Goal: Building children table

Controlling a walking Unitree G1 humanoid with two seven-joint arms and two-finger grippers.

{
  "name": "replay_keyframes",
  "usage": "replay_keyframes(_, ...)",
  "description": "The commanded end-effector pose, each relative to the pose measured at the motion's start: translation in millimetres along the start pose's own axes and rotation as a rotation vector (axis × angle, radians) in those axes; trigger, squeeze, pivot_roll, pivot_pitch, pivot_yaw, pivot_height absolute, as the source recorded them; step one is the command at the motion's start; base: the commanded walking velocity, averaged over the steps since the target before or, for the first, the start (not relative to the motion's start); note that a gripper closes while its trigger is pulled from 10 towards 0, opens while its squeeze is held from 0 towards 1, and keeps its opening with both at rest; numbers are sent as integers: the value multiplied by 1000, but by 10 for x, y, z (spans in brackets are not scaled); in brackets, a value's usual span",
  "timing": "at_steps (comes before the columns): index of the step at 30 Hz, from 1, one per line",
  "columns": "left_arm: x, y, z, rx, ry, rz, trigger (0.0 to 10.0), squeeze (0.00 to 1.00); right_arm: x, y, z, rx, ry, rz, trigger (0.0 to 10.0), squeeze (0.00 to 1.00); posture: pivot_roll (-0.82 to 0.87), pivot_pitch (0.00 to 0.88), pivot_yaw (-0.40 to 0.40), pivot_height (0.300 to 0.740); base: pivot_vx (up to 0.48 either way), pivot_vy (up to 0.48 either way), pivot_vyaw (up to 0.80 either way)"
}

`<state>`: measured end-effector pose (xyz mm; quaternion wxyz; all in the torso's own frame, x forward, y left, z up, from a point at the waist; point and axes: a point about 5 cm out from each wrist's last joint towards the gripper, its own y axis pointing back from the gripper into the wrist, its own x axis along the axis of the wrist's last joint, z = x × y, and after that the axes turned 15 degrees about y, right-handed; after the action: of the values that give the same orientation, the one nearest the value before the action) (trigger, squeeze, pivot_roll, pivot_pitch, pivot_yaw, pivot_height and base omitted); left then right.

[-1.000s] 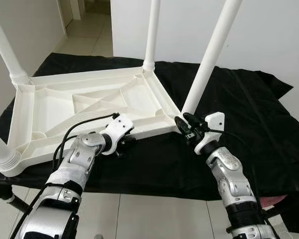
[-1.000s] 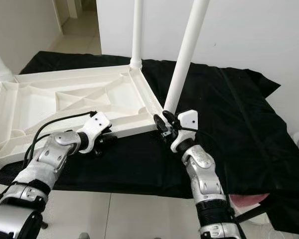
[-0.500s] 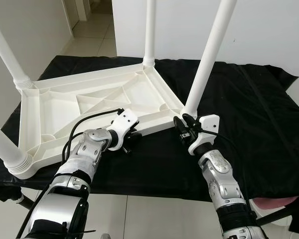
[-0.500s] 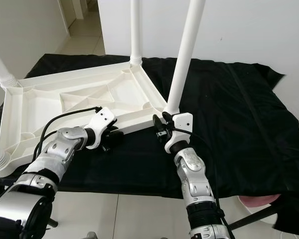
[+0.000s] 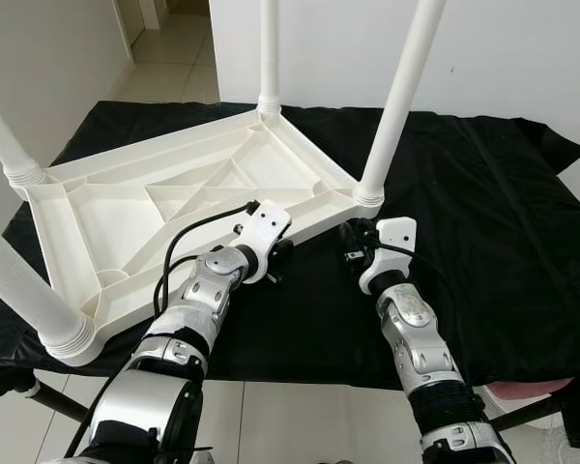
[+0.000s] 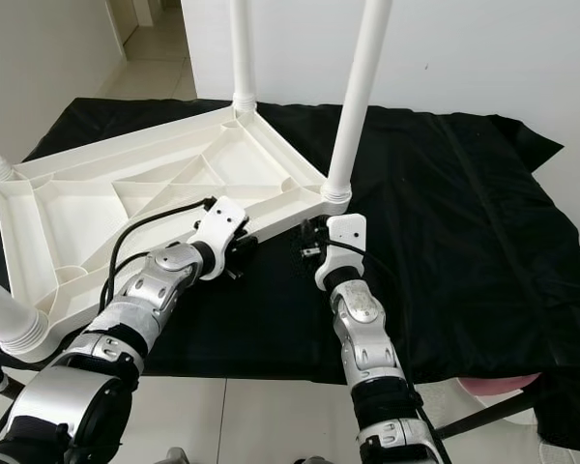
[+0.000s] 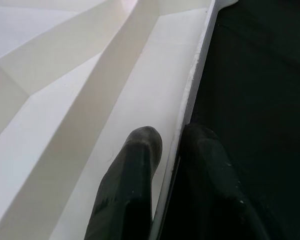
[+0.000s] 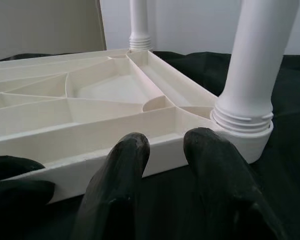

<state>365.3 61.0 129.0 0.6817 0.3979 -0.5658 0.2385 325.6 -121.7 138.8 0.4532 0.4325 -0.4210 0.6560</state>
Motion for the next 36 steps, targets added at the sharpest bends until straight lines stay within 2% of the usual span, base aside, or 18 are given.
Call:
replay_keyframes(1, 186, -50, 82, 151, -22, 147, 0, 0, -15, -18, -24, 0, 18, -4, 10000, 0, -76, 0, -2, 740, 0, 0, 0)
replay_keyframes(4, 181, -58, 134, 131, -28, 152, 0, 0, -14, -23, -25, -2, 24, -1, 10000, 0, -76, 0, -2, 740, 0, 0, 0)
replay_keyframes(5, 178, -63, 185, 108, -31, 156, 4627, 0, -16, -23, -26, -2, 27, -1, 10000, 0, -75, 0, -1, 740, 0, 0, 0)
replay_keyframes(6, 182, -61, 255, 72, -25, 172, 10000, 16, -27, -18, -32, -2, 33, -1, 10000, 0, -70, 0, 1, 740, 0, 0, 0)
replay_keyframes(7, 194, -46, 325, 23, -13, 197, 10000, 1000, -33, -12, -36, -6, 33, 3, 10000, 0, -68, 0, 1, 740, 0, 0, 0)
replay_keyframes(11, 219, -4, 409, -45, 7, 240, 10000, 1000, -41, -4, -46, -10, 35, 8, 10000, 0, -65, 0, 2, 740, 0, 0, 0)
replay_keyframes(17, 240, 113, 428, -95, -30, 287, 10000, 1000, -56, 3, -80, -7, 25, 6, 10000, 0, -50, 0, -4, 740, 0, 0, 0)
replay_keyframes(18, 234, 153, 433, -107, -46, 296, 10000, 733, -61, 0, -87, -8, 25, 6, 10000, 0, -46, 0, -5, 740, 0, 0, 0)
replay_keyframes(19, 234, 153, 433, -107, -46, 296, 10000, 733, -61, 0, -87, -8, 25, 6, 10000, 0, -46, 0, -5, 740, 0, 0, 0)
replay_keyframes(20, 227, 193, 436, -117, -59, 307, 10000, 635, -64, -2, -92, -9, 24, 6, 10000, 0, -42, 0, -8, 740, 0, 0, 0)
replay_keyframes(21, 204, 248, 432, -123, -66, 310, 10000, 0, -60, -4, -97, -6, 22, 11, 10000, 0, -28, 2, -16, 740, 0, 0, 0)
replay_keyframes(23, 161, 369, 393, -124, -62, 313, 10000, 0, -42, -14, -105, 2, 20, 26, 10000, 0, -20, 3, -22, 740, 0, 0, 0)
replay_keyframes(24, 161, 369, 393, -124, -62, 313, 10000, 0, -42, -14, -105, 2, 20, 26, 10000, 0, -20, 3, -22, 740, 0, 0, 0)
replay_keyframes(29, 123, 604, 291, -99, -39, 336, 10000, 0, -25, -26, -107, 13, 18, 42, 10000, 0, 7, 5, -40, 740, 0, 0, 0)
replay_keyframes(36, 51, 780, 163, -10, -5, 354, 10000, 0, -43, -34, -133, 28, 20, 42, 10000, 0, 30, 6, -52, 740, 0, 0, 0)
